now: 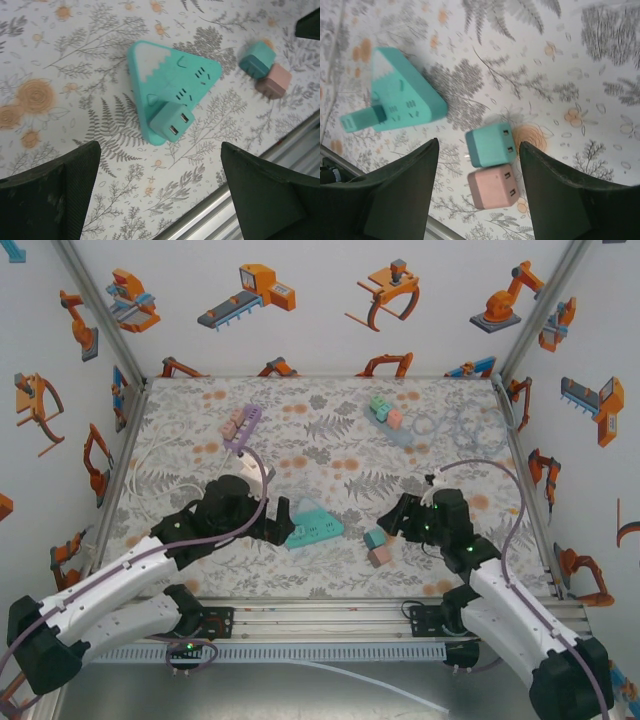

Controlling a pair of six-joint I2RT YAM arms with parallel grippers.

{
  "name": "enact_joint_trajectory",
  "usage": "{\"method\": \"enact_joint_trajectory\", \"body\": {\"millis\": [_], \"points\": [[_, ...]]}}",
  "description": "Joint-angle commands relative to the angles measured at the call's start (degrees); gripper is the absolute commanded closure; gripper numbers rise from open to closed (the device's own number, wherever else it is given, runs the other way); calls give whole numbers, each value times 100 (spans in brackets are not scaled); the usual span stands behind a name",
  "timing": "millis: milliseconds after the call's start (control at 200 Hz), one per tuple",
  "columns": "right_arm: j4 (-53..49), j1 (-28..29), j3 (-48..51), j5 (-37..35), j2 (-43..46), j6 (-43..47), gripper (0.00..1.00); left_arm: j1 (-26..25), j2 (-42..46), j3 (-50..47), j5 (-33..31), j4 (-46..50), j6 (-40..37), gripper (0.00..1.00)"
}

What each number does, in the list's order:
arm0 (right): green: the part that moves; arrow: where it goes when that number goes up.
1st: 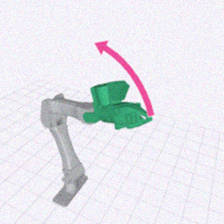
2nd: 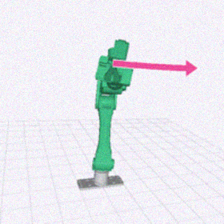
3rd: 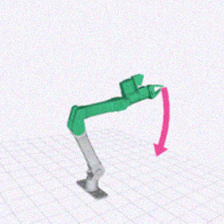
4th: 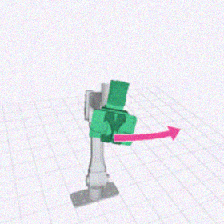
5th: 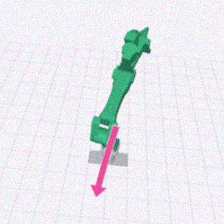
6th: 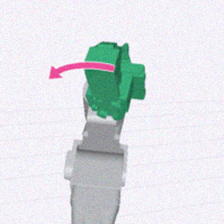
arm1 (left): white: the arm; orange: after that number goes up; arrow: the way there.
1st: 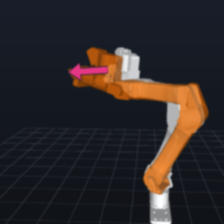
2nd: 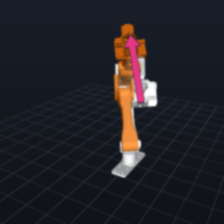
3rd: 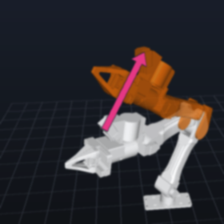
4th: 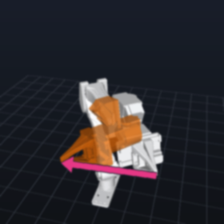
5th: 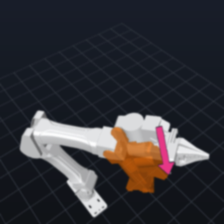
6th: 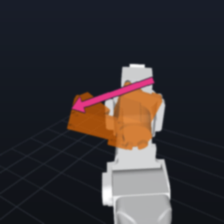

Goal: Pull the plug off the socket

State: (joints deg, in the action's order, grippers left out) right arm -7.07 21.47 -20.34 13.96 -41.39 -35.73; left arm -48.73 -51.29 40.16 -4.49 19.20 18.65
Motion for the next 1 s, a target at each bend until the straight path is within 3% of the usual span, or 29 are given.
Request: {"method": "enact_joint_trajectory", "body": {"millis": [0, 145, 315, 401, 566, 711, 891, 991], "points": [[-373, 137, -644, -181, 253, 931, 39, -14, 126, 156, -637, 313, 251, 3], [-529, 617, -1413, -293, -211, 1529, 40, -5, 191, 210, -845, 435, 302, 3], [-785, 1932, -2504, -1050, -1420, 2118, 39, -5, 311, 256, -674, 372, 56, 3], [-919, 2279, -3075, -1052, -2164, 2139, 38, -9, 408, 245, -535, 224, -29, 3], [-1077, 2370, -3949, -632, -3478, 1894, 38, -14, 597, 300, -402, 191, -669, 3], [-1008, 2366, -4463, -264, -4545, 1912, 36, -87, 679, 142, 279, 258, -2074, 3], [-747, 2206, -4740, 35, -5503, 1841, 34, -205, 213, 265, 80, 649, -3260, 3], [-332, 2088, -4500, 106, -5611, 1664, 33, -365, -383, 389, -99, 761, -3453, 3]]}}
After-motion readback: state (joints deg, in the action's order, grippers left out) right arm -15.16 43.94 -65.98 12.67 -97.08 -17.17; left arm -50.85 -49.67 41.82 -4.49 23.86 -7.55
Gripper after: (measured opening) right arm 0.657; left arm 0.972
